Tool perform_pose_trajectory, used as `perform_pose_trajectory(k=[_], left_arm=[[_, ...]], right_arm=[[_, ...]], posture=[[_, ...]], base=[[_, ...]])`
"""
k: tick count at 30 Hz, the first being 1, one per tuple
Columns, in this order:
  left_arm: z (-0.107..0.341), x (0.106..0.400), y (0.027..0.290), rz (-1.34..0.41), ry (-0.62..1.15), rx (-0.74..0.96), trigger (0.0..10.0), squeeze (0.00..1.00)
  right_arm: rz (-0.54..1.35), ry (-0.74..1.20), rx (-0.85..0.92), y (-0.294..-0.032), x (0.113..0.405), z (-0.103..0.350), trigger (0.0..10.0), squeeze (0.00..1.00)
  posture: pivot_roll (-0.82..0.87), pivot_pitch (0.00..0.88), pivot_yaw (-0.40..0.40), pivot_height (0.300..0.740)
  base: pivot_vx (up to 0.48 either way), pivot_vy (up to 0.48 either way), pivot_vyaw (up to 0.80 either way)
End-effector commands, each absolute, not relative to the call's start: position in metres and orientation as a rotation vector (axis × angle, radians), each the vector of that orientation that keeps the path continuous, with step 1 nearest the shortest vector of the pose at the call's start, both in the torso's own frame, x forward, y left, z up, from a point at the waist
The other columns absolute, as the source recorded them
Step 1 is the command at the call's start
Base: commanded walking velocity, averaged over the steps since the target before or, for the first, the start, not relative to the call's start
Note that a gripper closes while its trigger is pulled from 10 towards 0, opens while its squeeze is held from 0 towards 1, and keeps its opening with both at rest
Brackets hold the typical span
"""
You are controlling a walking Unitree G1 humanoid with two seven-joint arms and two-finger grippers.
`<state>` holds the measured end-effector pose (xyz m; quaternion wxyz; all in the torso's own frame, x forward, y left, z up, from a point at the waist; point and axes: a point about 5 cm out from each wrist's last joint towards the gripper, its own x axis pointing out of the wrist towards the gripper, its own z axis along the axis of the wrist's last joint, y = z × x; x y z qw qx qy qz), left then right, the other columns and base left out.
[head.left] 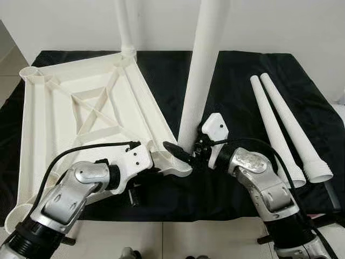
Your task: Building children table
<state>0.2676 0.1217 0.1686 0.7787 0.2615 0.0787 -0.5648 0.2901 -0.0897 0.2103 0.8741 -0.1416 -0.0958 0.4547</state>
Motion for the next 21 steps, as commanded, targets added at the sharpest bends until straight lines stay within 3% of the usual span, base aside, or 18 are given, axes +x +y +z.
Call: perform_pose_trajectory(k=[1,2,3,4,15,20,21], left_arm=[[0.183,0.257,0.117,-1.358,0.101,0.590,0.0,0.00],[0.183,0.254,0.118,-1.357,0.100,0.589,0.0,0.00],[0.183,0.254,0.118,-1.357,0.100,0.589,0.0,0.00],[0.183,0.254,0.118,-1.342,0.096,0.579,0.0,0.00],[0.183,0.261,0.108,-1.271,0.053,0.516,0.0,0.00],[0.185,0.276,0.087,-1.220,-0.005,0.475,0.0,0.00],[0.185,0.276,0.087,-1.220,-0.005,0.475,0.0,0.00]], right_arm=[[0.974,-0.160,-0.294,-0.092,0.289,0.204,10.0,0.00],[1.009,-0.151,-0.270,-0.089,0.287,0.201,5.3,0.00],[1.009,-0.151,-0.270,-0.089,0.287,0.201,5.3,0.00],[1.009,-0.149,-0.246,-0.088,0.288,0.201,0.0,0.00],[0.790,-0.093,-0.215,-0.087,0.299,0.184,0.0,0.00],[0.379,-0.010,-0.265,-0.084,0.309,0.156,0.0,0.00],[0.379,-0.010,-0.265,-0.084,0.309,0.156,0.0,0.00]], posture=[[0.04,0.155,-0.013,0.740],[0.04,0.146,-0.018,0.740],[0.04,0.146,-0.018,0.740],[0.04,0.138,-0.024,0.740],[0.04,0.089,-0.031,0.740],[0.03,0.032,-0.021,0.740],[0.03,0.032,-0.021,0.740]], base=[[0.000,0.000,0.00],[0.000,0.000,0.00],[0.000,0.000,0.00],[0.000,0.000,0.00],[0.000,0.000,0.00],[0.000,0.000,0.00],[0.000,0.000,0.00]])
